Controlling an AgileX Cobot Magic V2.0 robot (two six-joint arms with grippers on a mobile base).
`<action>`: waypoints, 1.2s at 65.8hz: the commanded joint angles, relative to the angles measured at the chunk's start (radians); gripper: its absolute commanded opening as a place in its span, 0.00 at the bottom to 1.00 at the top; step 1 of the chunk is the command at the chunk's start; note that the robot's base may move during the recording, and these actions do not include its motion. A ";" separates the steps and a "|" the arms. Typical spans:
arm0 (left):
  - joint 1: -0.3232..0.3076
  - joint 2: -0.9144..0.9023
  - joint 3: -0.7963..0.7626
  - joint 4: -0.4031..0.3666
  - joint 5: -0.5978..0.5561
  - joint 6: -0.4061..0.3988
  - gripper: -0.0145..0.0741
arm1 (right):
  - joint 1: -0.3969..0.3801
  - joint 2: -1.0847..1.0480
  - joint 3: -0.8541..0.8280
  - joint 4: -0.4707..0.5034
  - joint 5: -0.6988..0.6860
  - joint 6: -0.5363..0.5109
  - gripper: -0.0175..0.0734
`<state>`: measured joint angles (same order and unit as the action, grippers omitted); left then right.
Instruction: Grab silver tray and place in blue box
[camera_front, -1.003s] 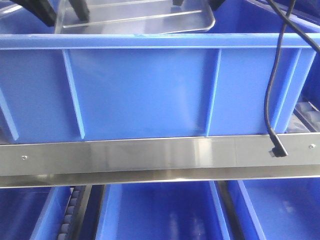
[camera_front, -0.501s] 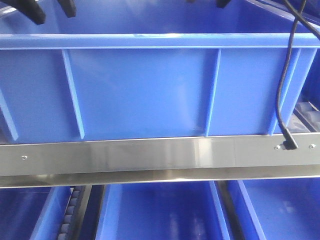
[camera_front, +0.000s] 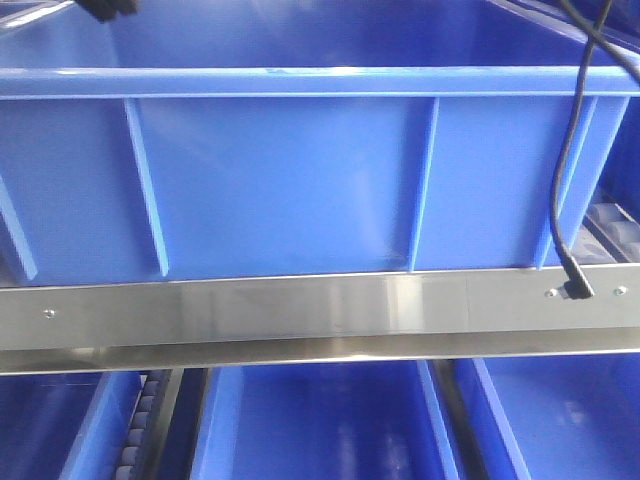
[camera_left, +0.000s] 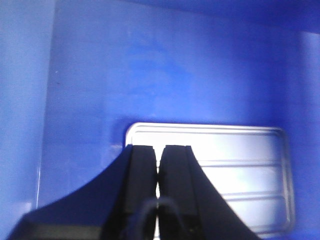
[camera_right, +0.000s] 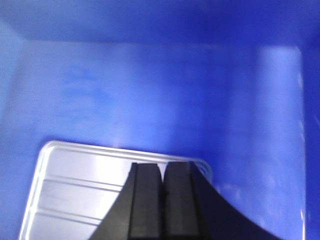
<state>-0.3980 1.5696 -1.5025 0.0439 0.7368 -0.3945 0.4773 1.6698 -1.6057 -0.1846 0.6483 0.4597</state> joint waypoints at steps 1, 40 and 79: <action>-0.020 -0.103 0.000 -0.021 -0.069 0.052 0.16 | 0.018 -0.099 0.023 -0.021 -0.152 -0.092 0.25; -0.100 -0.668 0.780 0.082 -0.750 0.086 0.16 | 0.041 -0.669 0.853 -0.072 -0.795 -0.145 0.25; -0.100 -1.388 1.184 0.082 -0.748 0.086 0.16 | 0.041 -1.340 1.178 -0.072 -0.656 -0.145 0.25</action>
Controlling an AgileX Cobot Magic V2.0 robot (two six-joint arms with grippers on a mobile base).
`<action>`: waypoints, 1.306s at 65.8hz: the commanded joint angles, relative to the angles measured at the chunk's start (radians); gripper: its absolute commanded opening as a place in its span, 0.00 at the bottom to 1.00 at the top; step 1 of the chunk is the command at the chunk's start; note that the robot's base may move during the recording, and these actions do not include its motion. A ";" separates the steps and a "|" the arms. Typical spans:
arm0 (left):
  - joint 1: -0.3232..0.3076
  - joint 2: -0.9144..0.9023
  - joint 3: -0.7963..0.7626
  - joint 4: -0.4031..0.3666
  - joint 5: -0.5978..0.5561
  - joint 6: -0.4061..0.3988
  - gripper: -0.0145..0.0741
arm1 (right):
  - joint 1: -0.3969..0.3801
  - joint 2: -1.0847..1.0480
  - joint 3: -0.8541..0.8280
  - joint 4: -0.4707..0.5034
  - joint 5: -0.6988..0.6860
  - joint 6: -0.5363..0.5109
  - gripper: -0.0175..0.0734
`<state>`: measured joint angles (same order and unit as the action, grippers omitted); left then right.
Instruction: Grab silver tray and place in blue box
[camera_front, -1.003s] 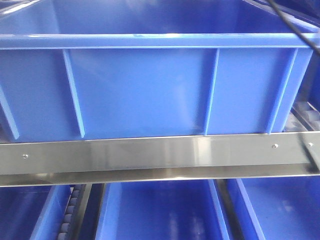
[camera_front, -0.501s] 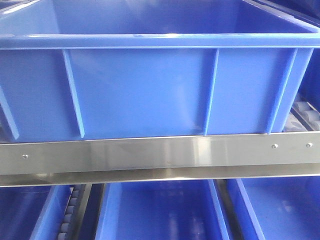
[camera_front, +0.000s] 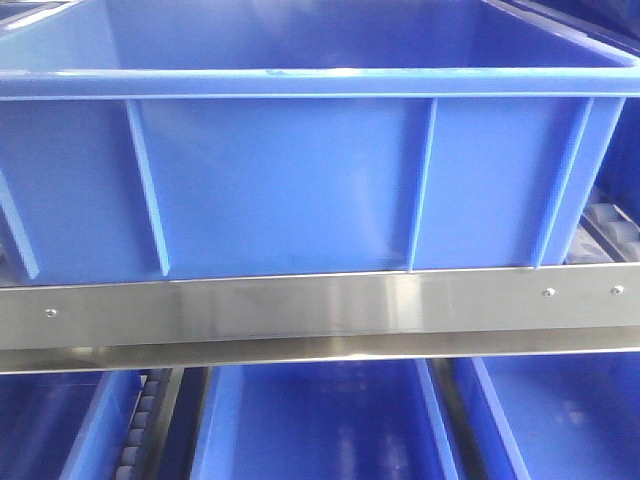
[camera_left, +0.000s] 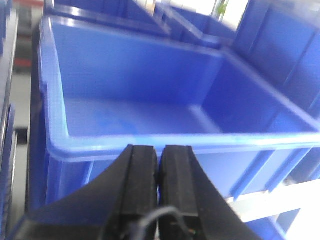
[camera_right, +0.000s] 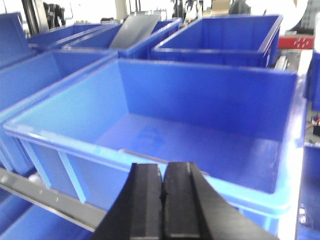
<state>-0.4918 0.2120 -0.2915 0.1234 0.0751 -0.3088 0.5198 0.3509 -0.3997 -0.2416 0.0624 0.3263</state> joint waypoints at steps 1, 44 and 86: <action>-0.007 -0.041 -0.027 0.002 -0.086 0.000 0.16 | -0.001 -0.026 -0.028 -0.015 -0.071 -0.012 0.25; -0.007 -0.066 -0.027 0.002 -0.086 0.000 0.16 | -0.063 -0.032 -0.018 -0.003 -0.062 -0.012 0.25; -0.007 -0.064 -0.027 0.002 -0.086 0.000 0.16 | -0.432 -0.375 0.409 0.156 -0.164 -0.219 0.25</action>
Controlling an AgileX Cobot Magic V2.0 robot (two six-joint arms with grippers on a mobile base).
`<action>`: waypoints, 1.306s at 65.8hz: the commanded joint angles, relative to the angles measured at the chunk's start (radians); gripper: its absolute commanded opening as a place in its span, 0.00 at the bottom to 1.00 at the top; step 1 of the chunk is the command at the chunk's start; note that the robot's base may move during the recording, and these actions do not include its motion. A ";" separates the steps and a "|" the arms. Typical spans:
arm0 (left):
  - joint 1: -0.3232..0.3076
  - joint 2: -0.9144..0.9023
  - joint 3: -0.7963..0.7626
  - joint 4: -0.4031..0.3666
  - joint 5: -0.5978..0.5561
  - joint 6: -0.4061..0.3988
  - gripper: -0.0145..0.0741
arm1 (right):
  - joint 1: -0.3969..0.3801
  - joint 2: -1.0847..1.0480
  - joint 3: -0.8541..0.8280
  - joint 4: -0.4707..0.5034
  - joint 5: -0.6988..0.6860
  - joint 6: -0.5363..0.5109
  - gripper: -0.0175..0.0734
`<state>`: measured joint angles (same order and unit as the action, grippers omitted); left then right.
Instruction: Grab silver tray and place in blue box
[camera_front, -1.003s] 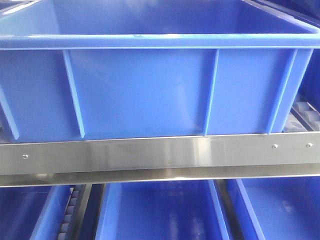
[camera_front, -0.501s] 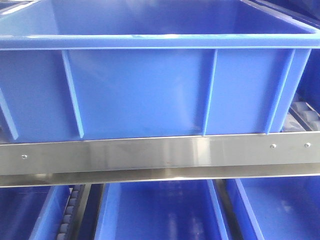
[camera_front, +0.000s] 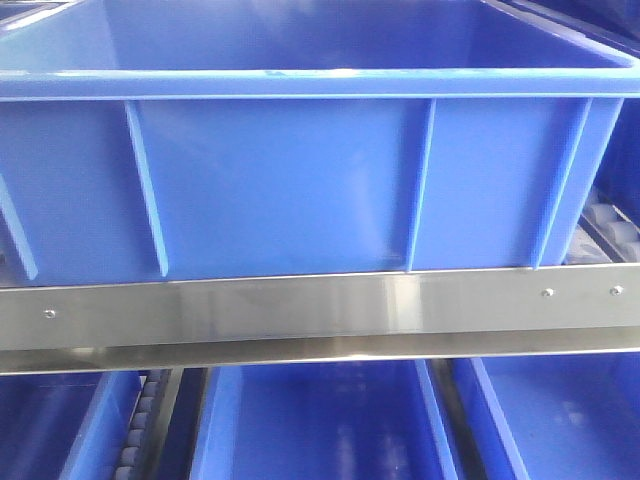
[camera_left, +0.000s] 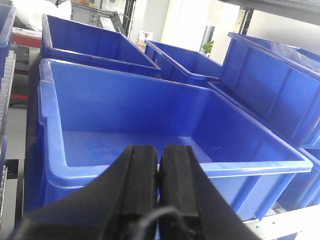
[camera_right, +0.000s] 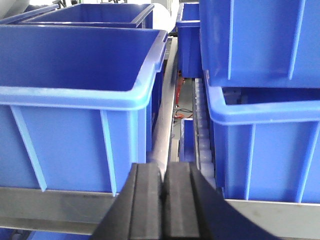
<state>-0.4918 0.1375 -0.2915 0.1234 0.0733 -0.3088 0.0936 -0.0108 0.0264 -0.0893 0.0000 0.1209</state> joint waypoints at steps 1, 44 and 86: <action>-0.007 0.011 -0.027 0.002 -0.084 0.000 0.16 | -0.006 -0.015 -0.017 0.003 -0.100 -0.014 0.25; -0.007 0.011 -0.027 0.002 -0.084 0.000 0.16 | -0.006 -0.015 -0.017 0.003 -0.094 -0.014 0.25; 0.296 -0.121 0.173 -0.088 -0.081 0.233 0.15 | -0.006 -0.015 -0.017 0.003 -0.094 -0.014 0.25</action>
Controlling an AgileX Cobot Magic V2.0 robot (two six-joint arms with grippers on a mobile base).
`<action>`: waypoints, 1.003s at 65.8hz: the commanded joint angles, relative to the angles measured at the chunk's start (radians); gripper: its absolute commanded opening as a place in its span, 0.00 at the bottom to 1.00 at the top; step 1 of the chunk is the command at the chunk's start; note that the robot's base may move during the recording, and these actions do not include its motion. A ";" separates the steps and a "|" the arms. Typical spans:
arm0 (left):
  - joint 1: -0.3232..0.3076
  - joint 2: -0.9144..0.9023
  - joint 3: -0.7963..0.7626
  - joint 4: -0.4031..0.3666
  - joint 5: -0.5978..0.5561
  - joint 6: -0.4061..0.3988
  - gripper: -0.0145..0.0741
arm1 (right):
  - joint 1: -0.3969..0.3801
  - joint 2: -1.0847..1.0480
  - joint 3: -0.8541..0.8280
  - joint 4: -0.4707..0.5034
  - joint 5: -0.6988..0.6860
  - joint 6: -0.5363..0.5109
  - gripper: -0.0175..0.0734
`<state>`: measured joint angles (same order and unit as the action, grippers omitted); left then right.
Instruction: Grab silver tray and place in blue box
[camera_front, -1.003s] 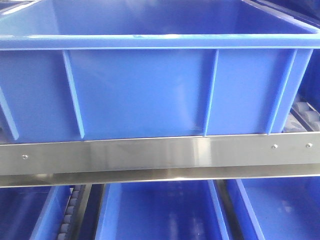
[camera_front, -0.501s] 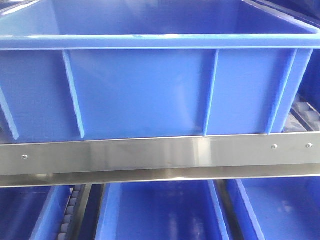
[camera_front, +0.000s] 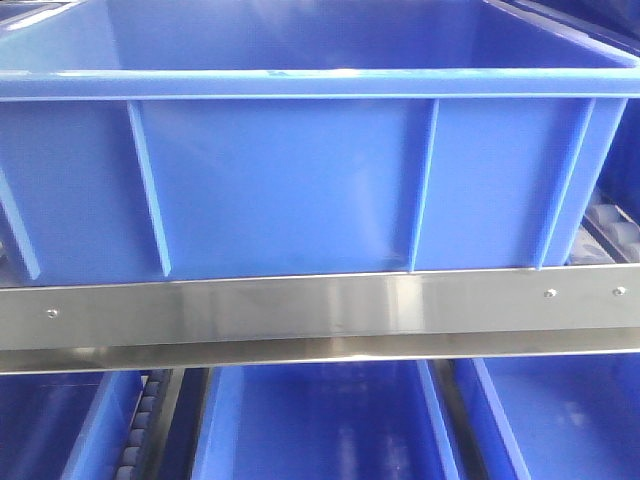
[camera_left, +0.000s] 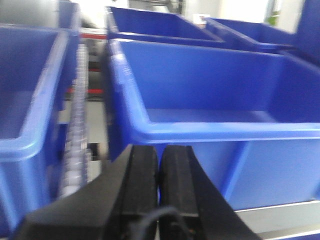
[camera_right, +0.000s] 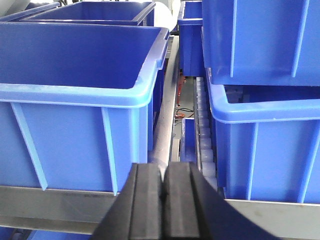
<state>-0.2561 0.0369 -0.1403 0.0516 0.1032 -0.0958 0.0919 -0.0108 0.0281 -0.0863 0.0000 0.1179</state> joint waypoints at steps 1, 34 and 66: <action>0.072 -0.027 0.032 -0.017 -0.116 0.020 0.15 | -0.004 -0.015 -0.019 0.000 -0.094 -0.011 0.25; 0.184 -0.062 0.188 -0.016 -0.226 0.020 0.15 | -0.004 -0.014 -0.019 0.000 -0.094 -0.011 0.25; 0.184 -0.062 0.188 -0.018 -0.251 0.090 0.15 | -0.004 -0.014 -0.019 0.000 -0.094 -0.011 0.25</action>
<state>-0.0755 -0.0124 0.0306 0.0390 -0.0512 -0.0105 0.0919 -0.0108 0.0281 -0.0863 0.0000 0.1169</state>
